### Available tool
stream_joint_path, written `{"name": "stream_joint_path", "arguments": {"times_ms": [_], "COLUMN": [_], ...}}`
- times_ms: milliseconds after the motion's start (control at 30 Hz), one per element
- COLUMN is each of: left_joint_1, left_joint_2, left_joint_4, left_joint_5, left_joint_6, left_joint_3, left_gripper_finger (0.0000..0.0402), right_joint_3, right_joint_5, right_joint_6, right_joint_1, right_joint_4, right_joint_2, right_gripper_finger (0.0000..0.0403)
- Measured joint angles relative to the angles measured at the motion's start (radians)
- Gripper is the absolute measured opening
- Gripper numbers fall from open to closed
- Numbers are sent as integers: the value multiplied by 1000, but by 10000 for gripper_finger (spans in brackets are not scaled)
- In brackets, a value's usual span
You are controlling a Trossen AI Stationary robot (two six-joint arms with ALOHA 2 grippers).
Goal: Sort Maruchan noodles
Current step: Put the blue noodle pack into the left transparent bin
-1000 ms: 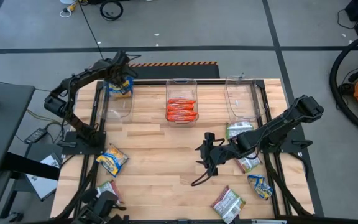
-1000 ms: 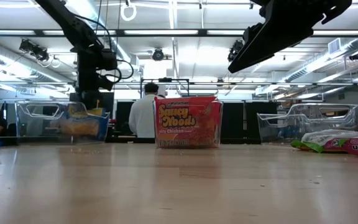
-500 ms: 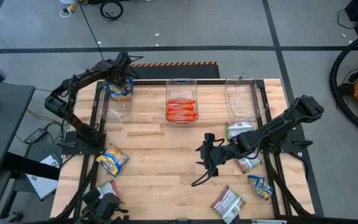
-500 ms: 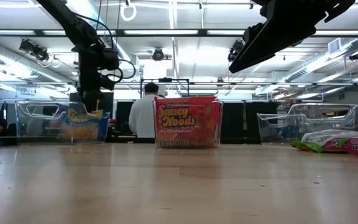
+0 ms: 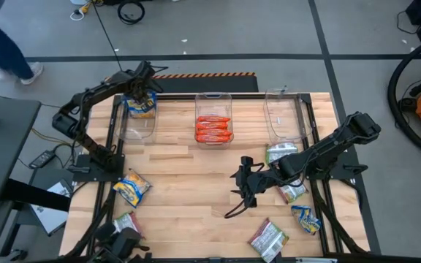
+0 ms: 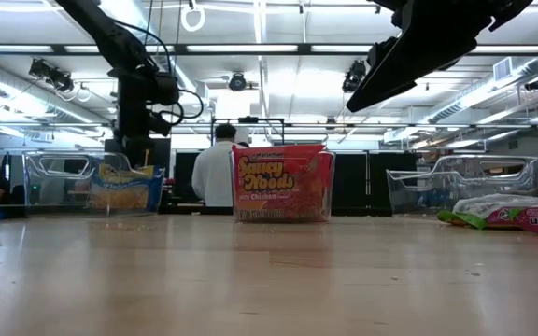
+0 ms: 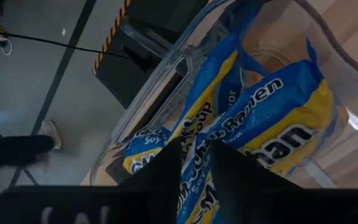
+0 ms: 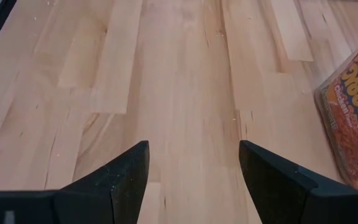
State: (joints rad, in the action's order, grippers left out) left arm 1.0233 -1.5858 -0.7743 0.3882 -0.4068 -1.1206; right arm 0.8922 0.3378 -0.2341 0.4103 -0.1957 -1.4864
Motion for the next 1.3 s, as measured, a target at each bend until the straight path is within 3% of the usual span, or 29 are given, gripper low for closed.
{"name": "stream_joint_path", "arguments": {"times_ms": [233,400,567,667,733,900,1067,1167,1300], "left_joint_1": [-11,-93,-284,-459,-606,-1015,-1426,-1608,-1769], "left_joint_2": [20,49,137,213,269,383,408,395,377], "left_joint_4": [-133,-390,-627,-705,-708,-678,-607,-496,-361], "left_joint_5": [7,-68,-315,-449,-484,-480,-493,-520,-520], "left_joint_6": [16,100,287,368,461,799,1238,1610,2040], "left_joint_3": [-69,-191,-233,-207,-177,-46,96,159,206], "left_gripper_finger": [177,206,198,191,188,188,188,188,187], "right_joint_3": [0,0,0,0,0,0,0,0,0], "right_joint_5": [0,0,9,16,19,66,66,65,64], "right_joint_6": [-1,0,1,1,1,0,-5,-29,-36], "right_joint_1": [0,0,0,0,0,0,1,8,27], "right_joint_4": [-2,-3,-6,-8,-14,-58,-81,-81,-81], "right_joint_2": [0,0,0,0,0,0,0,0,0], "right_gripper_finger": [254,254,254,254,254,254,254,254,254]}}
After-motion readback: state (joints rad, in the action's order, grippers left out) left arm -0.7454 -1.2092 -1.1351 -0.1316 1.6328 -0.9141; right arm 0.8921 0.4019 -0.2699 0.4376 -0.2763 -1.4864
